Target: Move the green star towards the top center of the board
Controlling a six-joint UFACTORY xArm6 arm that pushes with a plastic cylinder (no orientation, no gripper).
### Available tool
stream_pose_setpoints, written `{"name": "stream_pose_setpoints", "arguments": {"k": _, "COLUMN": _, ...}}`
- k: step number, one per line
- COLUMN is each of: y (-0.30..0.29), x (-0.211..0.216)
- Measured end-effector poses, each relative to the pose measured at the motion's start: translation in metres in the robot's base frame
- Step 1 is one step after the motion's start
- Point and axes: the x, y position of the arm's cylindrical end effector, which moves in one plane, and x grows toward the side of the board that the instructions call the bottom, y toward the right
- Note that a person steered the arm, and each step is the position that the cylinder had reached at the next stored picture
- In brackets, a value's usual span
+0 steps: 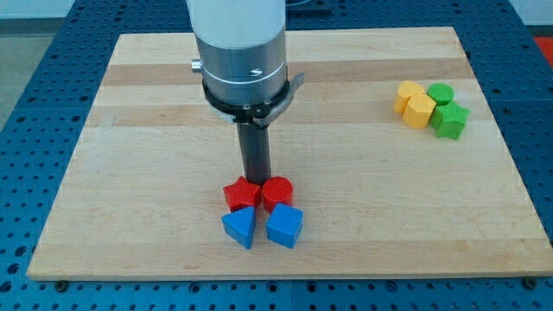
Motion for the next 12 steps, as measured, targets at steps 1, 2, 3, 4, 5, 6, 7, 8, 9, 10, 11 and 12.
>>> {"name": "stream_pose_setpoints", "arguments": {"k": 1, "y": 0.000, "x": -0.016}}
{"name": "stream_pose_setpoints", "arguments": {"k": 2, "y": 0.000, "x": -0.020}}
{"name": "stream_pose_setpoints", "arguments": {"k": 3, "y": 0.000, "x": -0.021}}
{"name": "stream_pose_setpoints", "arguments": {"k": 4, "y": 0.000, "x": -0.023}}
{"name": "stream_pose_setpoints", "arguments": {"k": 5, "y": 0.024, "x": -0.035}}
{"name": "stream_pose_setpoints", "arguments": {"k": 6, "y": 0.069, "x": -0.036}}
{"name": "stream_pose_setpoints", "arguments": {"k": 7, "y": 0.119, "x": -0.034}}
{"name": "stream_pose_setpoints", "arguments": {"k": 8, "y": 0.169, "x": -0.028}}
{"name": "stream_pose_setpoints", "arguments": {"k": 9, "y": 0.226, "x": -0.028}}
{"name": "stream_pose_setpoints", "arguments": {"k": 10, "y": 0.275, "x": -0.027}}
{"name": "stream_pose_setpoints", "arguments": {"k": 11, "y": 0.293, "x": -0.037}}
{"name": "stream_pose_setpoints", "arguments": {"k": 12, "y": 0.311, "x": -0.065}}
